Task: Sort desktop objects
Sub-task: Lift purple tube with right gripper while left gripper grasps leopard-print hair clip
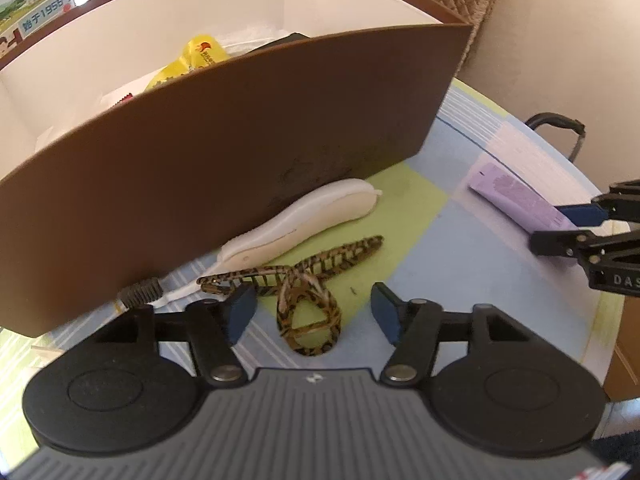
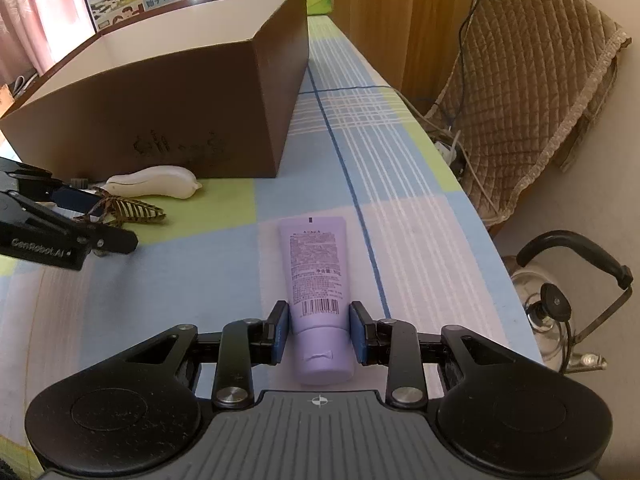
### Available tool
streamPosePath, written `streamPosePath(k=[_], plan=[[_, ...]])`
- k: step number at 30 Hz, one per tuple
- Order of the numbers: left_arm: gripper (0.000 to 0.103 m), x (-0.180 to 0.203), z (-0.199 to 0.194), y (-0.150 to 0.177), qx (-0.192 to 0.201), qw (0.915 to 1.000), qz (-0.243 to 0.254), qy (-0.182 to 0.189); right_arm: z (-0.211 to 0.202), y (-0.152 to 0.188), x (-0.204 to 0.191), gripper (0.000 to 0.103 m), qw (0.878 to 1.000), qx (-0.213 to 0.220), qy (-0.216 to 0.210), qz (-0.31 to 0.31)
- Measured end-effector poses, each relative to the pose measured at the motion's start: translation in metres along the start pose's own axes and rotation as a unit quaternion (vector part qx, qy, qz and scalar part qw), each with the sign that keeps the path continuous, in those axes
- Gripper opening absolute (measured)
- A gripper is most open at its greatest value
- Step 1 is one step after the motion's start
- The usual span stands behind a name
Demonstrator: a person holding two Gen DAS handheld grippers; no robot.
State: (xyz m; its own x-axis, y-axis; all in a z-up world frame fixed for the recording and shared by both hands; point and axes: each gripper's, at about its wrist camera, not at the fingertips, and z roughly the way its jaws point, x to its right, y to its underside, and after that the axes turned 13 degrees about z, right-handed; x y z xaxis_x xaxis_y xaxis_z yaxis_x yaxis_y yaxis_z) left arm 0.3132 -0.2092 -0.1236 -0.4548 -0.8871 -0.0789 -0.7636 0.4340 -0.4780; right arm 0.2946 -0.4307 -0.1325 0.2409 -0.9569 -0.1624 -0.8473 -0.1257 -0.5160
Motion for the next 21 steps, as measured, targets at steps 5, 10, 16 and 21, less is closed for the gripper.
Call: streamPosePath(k=[5, 10, 16, 21], plan=[[0.026, 0.000, -0.003, 0.002, 0.003, 1.0000, 0.003, -0.005, 0.001, 0.000, -0.001, 0.029, 1.000, -0.002, 0.000, -0.006], [0.026, 0.004, -0.013, 0.014, -0.002, 1.0000, 0.000, 0.007, 0.003, -0.001, -0.002, 0.045, 1.000, 0.003, 0.003, -0.012], [0.026, 0.003, -0.028, 0.039, -0.008, 0.9995, -0.024, 0.018, 0.009, -0.001, -0.007, 0.050, 1.000, 0.010, 0.010, -0.026], [0.026, 0.002, -0.027, 0.037, -0.002, 0.9994, -0.033, 0.014, 0.008, -0.002, -0.012, 0.030, 0.999, 0.009, 0.008, -0.038]])
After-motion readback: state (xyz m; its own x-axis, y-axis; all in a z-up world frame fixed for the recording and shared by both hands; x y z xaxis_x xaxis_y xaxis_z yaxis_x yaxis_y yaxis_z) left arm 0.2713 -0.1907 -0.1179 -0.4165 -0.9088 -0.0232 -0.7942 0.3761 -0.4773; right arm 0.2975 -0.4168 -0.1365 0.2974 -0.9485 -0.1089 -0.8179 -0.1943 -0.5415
